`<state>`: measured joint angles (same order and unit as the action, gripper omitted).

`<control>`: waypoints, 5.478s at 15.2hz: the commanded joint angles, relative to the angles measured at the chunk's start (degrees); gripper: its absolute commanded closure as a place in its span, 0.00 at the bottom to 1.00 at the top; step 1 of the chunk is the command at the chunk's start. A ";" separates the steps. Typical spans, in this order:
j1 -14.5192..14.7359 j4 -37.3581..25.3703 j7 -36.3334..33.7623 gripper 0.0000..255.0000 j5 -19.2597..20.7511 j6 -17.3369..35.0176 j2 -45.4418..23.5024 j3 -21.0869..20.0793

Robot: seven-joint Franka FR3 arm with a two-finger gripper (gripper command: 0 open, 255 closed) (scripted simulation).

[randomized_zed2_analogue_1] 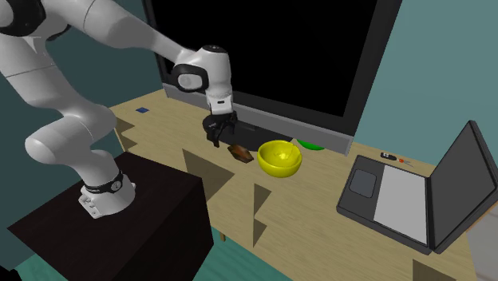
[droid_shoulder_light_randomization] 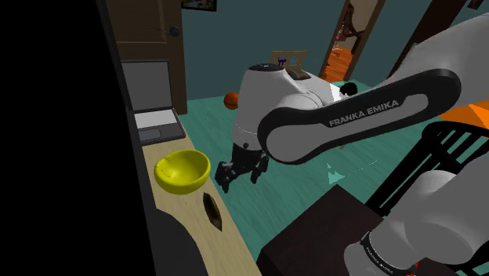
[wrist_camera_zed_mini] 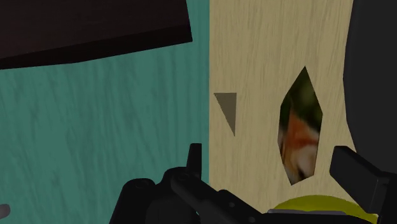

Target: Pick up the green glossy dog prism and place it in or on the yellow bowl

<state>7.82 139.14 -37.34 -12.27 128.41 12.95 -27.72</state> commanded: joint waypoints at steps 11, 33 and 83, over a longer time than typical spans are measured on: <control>1.53 -6.69 -14.65 0.00 13.31 10.48 -19.08 -5.01; 1.62 -6.64 -14.96 1.00 13.67 10.90 -19.51 -4.98; 1.11 -52.70 -9.88 1.00 20.49 -21.05 -35.56 -0.84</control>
<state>9.03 85.58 -47.24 8.22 106.52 -22.67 -28.59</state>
